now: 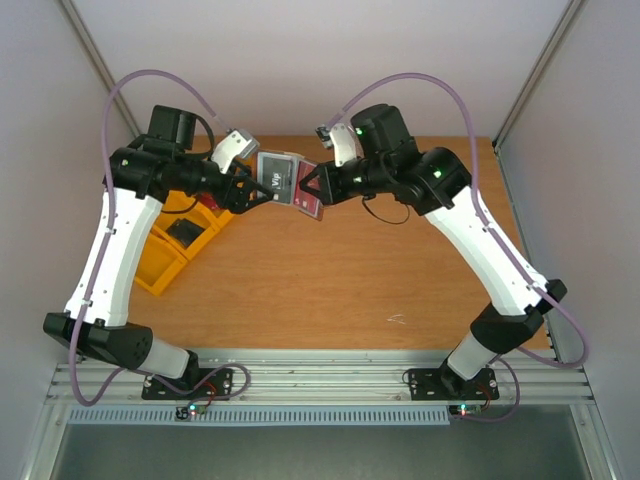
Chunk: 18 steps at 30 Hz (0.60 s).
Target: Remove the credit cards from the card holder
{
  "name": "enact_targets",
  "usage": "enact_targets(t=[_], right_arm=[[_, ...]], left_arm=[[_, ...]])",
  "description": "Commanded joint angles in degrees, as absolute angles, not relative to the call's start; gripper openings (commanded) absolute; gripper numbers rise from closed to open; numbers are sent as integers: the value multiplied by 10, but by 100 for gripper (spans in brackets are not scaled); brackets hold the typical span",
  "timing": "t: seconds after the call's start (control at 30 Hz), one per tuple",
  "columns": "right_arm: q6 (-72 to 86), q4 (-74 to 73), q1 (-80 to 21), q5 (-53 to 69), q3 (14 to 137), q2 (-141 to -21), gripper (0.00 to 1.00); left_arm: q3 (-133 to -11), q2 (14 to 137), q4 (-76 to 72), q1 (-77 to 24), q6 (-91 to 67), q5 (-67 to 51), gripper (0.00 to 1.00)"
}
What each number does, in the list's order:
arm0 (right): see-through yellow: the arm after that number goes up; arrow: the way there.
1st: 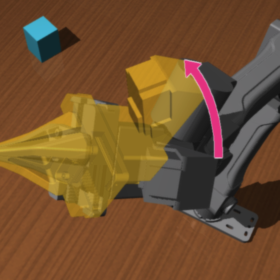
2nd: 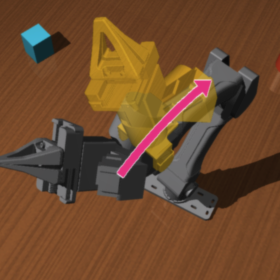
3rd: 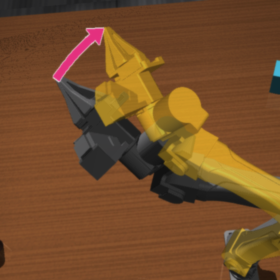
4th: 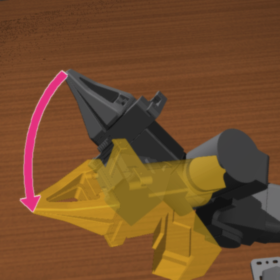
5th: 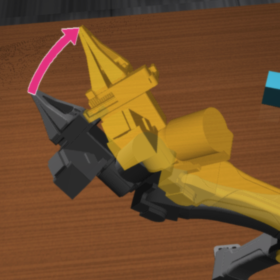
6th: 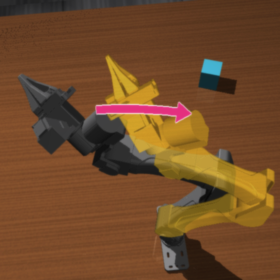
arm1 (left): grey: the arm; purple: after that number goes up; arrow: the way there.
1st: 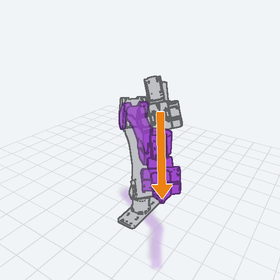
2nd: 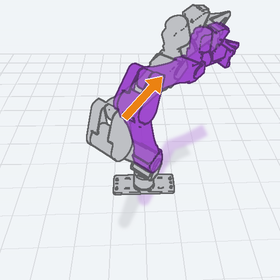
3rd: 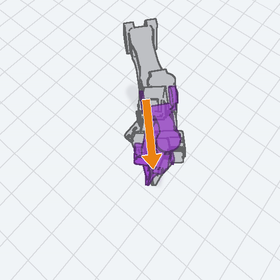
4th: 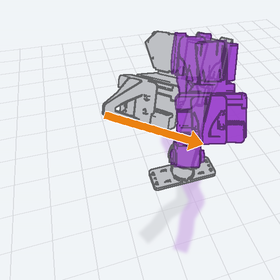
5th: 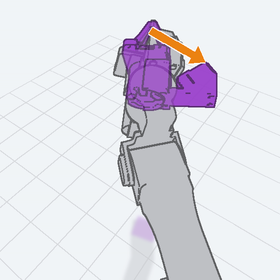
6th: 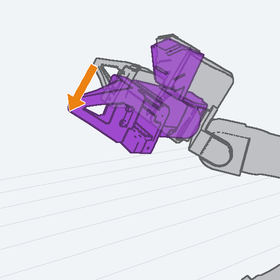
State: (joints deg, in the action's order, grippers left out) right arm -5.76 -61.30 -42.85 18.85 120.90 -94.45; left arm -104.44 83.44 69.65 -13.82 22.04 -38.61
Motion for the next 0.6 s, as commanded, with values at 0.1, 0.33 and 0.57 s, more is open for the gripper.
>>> enact_targets(t=[0.1,0.33,0.57], right_arm=[[-182,-597,-415,367,1184,-887,1],[-235,-621,-414,429,1191,-881,1],[-254,-626,-408,428,1187,-867,7]], left_arm=[[-1090,821,770,-123,284,-557,85],[-1116,827,860,-123,356,-723,74],[-1109,823,814,-123,297,-693,0]])
